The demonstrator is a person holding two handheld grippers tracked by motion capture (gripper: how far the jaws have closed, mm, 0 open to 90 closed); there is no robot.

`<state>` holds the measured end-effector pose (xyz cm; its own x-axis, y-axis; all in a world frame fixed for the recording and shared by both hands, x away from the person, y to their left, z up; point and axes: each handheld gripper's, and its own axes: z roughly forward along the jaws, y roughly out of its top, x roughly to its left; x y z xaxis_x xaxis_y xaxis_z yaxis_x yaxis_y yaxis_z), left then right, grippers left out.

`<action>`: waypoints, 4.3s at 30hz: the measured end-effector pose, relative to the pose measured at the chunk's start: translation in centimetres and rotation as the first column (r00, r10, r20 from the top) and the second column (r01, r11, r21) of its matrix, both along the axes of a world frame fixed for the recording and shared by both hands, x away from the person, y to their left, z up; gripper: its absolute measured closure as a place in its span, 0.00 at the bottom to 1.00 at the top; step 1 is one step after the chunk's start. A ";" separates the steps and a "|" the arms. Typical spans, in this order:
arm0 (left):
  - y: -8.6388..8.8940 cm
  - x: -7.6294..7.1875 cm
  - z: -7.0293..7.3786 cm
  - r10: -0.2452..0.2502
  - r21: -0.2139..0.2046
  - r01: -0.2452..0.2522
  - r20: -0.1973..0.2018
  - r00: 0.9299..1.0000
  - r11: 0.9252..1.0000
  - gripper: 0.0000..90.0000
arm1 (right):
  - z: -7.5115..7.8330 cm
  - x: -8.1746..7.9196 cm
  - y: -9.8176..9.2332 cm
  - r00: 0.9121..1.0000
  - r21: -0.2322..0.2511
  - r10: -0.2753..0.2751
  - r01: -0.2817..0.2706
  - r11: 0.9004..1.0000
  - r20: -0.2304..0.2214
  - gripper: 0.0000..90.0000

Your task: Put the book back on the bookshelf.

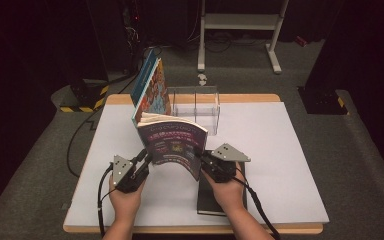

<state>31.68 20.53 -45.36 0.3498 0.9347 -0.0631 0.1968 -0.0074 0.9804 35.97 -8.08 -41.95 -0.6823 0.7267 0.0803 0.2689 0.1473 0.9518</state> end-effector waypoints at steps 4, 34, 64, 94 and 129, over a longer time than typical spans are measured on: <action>0.1 -0.2 -0.2 -0.010 -0.005 0.010 -0.012 1.000 1.000 0.80 | 0.0 -0.1 0.0 1.000 -0.002 0.000 0.000 1.000 0.002 0.92; -5.3 5.5 0.3 -0.137 -0.038 0.134 -0.102 0.985 0.990 0.81 | -0.1 -1.6 0.0 0.999 0.000 0.031 -0.031 1.000 0.016 0.92; -5.7 5.2 3.3 -0.245 -0.066 0.242 -0.037 0.969 0.968 0.61 | -0.4 -2.0 0.0 0.998 0.036 0.067 -0.067 0.997 0.014 0.83; -8.0 1.0 7.4 -0.405 -0.080 0.407 0.048 0.913 0.910 0.28 | -0.7 -2.1 0.2 0.998 0.038 0.066 -0.066 0.997 0.015 0.83; -7.9 1.1 7.1 -0.319 -0.017 0.319 0.007 0.948 0.948 0.47 | -1.4 -3.6 1.2 0.982 0.030 0.184 -0.183 0.983 -0.040 0.74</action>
<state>32.78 12.61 -38.25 0.6294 0.7733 -0.0766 0.1830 -0.0516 0.9818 32.34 -6.87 -43.37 -0.7993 0.5868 0.1292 0.2795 0.1728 0.9445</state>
